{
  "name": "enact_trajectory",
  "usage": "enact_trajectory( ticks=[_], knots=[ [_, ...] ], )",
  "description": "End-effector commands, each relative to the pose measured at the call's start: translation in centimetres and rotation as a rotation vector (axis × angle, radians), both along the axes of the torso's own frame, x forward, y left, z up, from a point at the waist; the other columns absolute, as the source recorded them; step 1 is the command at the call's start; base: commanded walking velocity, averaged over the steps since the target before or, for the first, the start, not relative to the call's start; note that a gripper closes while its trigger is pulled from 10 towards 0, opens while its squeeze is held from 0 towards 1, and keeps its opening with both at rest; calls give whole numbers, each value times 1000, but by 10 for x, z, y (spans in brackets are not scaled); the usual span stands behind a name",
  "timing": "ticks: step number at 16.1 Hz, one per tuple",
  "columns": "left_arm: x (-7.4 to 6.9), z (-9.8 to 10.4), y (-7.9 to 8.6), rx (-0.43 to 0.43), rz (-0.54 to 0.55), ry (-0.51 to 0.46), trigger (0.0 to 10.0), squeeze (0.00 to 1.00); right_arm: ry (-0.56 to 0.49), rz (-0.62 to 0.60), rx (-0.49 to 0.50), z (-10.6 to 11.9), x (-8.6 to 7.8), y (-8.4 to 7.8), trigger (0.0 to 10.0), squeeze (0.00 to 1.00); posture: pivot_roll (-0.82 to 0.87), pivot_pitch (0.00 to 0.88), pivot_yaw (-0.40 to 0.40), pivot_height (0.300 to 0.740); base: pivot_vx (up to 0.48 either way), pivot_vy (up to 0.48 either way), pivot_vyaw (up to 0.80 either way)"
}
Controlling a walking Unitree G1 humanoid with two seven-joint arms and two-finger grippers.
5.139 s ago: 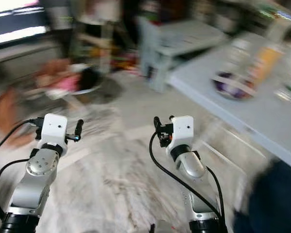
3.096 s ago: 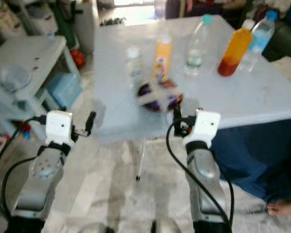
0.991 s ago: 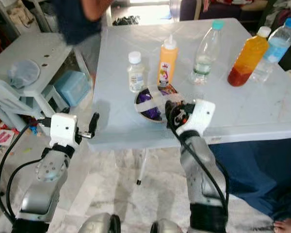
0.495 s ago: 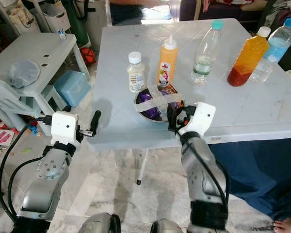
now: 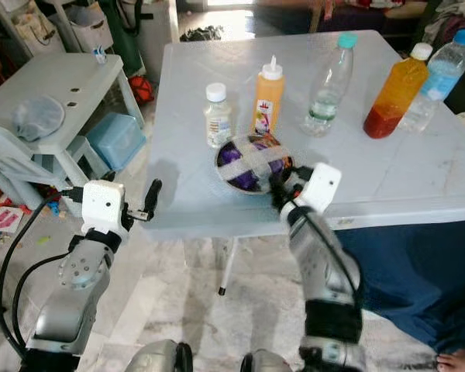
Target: Restocking fridge
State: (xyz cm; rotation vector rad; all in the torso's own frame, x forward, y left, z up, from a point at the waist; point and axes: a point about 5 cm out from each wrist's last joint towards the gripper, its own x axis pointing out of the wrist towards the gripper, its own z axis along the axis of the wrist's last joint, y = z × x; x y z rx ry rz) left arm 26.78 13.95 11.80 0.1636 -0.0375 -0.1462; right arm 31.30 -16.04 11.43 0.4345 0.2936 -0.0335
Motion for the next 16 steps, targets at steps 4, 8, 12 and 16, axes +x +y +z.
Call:
enact_trajectory(
  ticks=[4, 8, 12, 16],
  knots=[
    [2, 4, 2, 11, -1, -18, 10000, 0, 84, -6, 14, -10, 9, -9, 0, 0, 76, 63, 17, 740, 0, 0, 0],
    [1, 6, 1, 17, -2, -25, 10000, 0, 94, -52, 63, -5, 17, -18, 0, 0, 78, 63, 17, 740, 0, 0, 0],
    [1, 6, 0, 21, -9, -26, 10000, 0, 104, -80, 60, -6, 16, -22, 0, 0, 76, 64, 22, 740, 0, 0, 0],
    [1, 5, 1, 22, -5, -24, 10000, 0, 144, -93, 28, -13, 14, -26, 10000, 0, 76, 65, 17, 740, 0, 0, 0]
  ],
)
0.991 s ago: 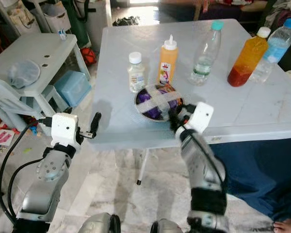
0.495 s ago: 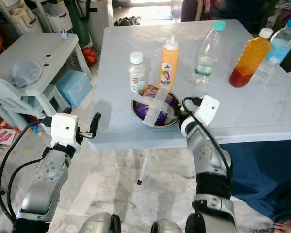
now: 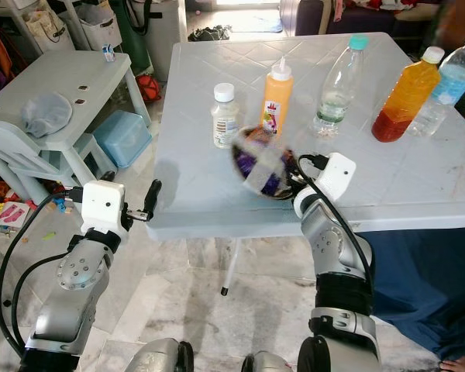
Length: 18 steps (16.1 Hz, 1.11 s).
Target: Restocking fridge
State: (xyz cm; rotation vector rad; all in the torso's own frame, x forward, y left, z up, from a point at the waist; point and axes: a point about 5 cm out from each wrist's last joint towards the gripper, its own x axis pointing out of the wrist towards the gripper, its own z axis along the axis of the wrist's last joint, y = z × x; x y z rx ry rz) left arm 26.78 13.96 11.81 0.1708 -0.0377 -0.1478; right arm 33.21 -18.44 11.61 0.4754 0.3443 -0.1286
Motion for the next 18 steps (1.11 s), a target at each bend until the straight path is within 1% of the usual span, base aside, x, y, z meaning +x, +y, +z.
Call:
enact_trajectory(
  ticks=[1, 2, 3, 8, 11, 12, 13, 14, 17, 18],
  knots=[
    [0, 5, 0, 15, -3, -24, 10000, 0, 67, 39, -12, -13, -3, 2, 10000, 0, 76, 67, 17, 740, 0, 0, 0],
    [0, 5, 0, 15, -3, -23, 10000, 0, 66, 49, -16, -13, -3, 3, 10000, 0, 77, 67, 17, 740, 0, 0, 0],
    [0, 5, 0, 15, -2, -24, 10000, 0, 70, 58, -21, -12, -2, 4, 10000, 1000, 79, 68, 16, 740, 0, 0, 0],
    [0, 6, 2, 18, 3, -25, 10000, 0, 62, 51, -24, -9, 0, 4, 10000, 1000, 82, 72, 16, 740, 0, 0, 0],
    [0, 7, 2, 19, 1, -25, 10000, 0, 29, 82, -18, 1, 7, 4, 10000, 1000, 82, 72, 17, 740, 0, 0, 0],
    [0, 7, 2, 20, 2, -25, 10000, 0, 25, 104, -20, 1, 7, 5, 10000, 949, 83, 72, 17, 740, 0, 0, 0],
    [0, 6, 2, 21, 2, -25, 10000, 0, 30, 119, -19, 1, 8, 6, 10000, 286, 84, 72, 15, 740, 0, 0, 0],
    [0, 6, 2, 21, 3, -25, 10000, 0, 37, 127, -21, -1, 9, 5, 10000, 0, 85, 71, 13, 740, 0, 0, 0],
    [0, 6, 2, 21, 8, -26, 10000, 0, 73, 200, -50, -6, 13, 3, 10000, 0, 88, 67, 8, 740, 0, 0, 0],
    [1, 6, 3, 21, 11, -26, 10000, 0, 53, 239, -34, -2, 16, 5, 10000, 0, 89, 66, 6, 740, 0, 0, 0]
  ],
)
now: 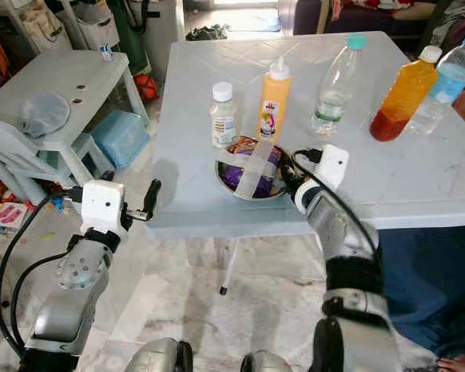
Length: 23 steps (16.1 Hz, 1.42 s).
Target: Restocking fridge
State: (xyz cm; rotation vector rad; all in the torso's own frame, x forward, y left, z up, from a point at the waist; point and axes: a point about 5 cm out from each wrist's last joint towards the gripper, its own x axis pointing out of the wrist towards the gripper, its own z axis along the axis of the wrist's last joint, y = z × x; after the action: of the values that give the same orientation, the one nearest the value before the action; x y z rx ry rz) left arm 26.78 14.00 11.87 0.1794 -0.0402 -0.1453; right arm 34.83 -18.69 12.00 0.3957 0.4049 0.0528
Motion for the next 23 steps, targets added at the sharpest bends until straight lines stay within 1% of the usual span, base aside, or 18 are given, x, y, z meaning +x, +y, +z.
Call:
enact_trajectory(
  ticks=[1, 3, 4, 5, 6, 7, 11, 15, 18, 20, 22, 23],
  knots=[
    [1, 5, 3, 12, 10, -23, 10000, 0, 27, 63, 14, -3, 1, 9, 10000, 0, 89, 66, 4, 740, 0, 0, 0],
    [0, 5, 2, 11, 12, -22, 10000, 0, 47, 87, 23, -7, 0, 11, 10000, 0, 89, 65, 2, 740, 0, 0, 0],
    [0, 5, 2, 11, 12, -21, 10000, 0, 70, 88, 27, -12, -2, 12, 10000, 0, 90, 65, 2, 740, 0, 0, 0],
    [0, 5, 2, 11, 13, -20, 10000, 0, 114, 90, 42, -23, -7, 12, 9647, 0, 91, 65, 0, 740, 0, 0, 0],
    [0, 5, 2, 11, 13, -20, 10000, 0, 149, 98, 52, -32, -11, 12, 0, 0, 92, 65, 0, 740, 0, 0, 0],
    [0, 5, 2, 11, 13, -21, 10000, 0, 179, 119, 54, -40, -17, 11, 0, 0, 93, 66, 0, 740, 0, 0, 0],
    [1, 4, 4, 14, 14, -19, 10000, 0, 206, 130, 65, -47, -22, 9, 0, 0, 90, 63, 2, 740, 0, 0, 0],
    [2, 4, 3, 11, 13, -17, 10000, 0, 203, 105, 54, -51, -26, 11, 0, 0, 86, 65, 10, 740, 0, 0, 0],
    [0, 2, 2, 8, 3, -9, 10000, 0, 174, 97, 53, -46, -29, 15, 0, 0, 80, 69, 17, 740, 0, 0, 0],
    [-2, 1, 3, 2, 0, -5, 10000, 0, 142, 85, 35, -40, -36, 21, 0, 0, 71, 64, 19, 740, 0, 0, 0],
    [-5, 0, 7, -12, 21, 1, 10000, 0, 124, 83, 31, -38, -43, 26, 0, 0, 64, 60, 20, 740, 0, 0, 0],
    [-7, -6, 13, -25, 67, 37, 10000, 0, 105, 89, 10, -40, -55, 32, 0, 0, 61, 53, 23, 740, 0, 0, 0]
  ],
)
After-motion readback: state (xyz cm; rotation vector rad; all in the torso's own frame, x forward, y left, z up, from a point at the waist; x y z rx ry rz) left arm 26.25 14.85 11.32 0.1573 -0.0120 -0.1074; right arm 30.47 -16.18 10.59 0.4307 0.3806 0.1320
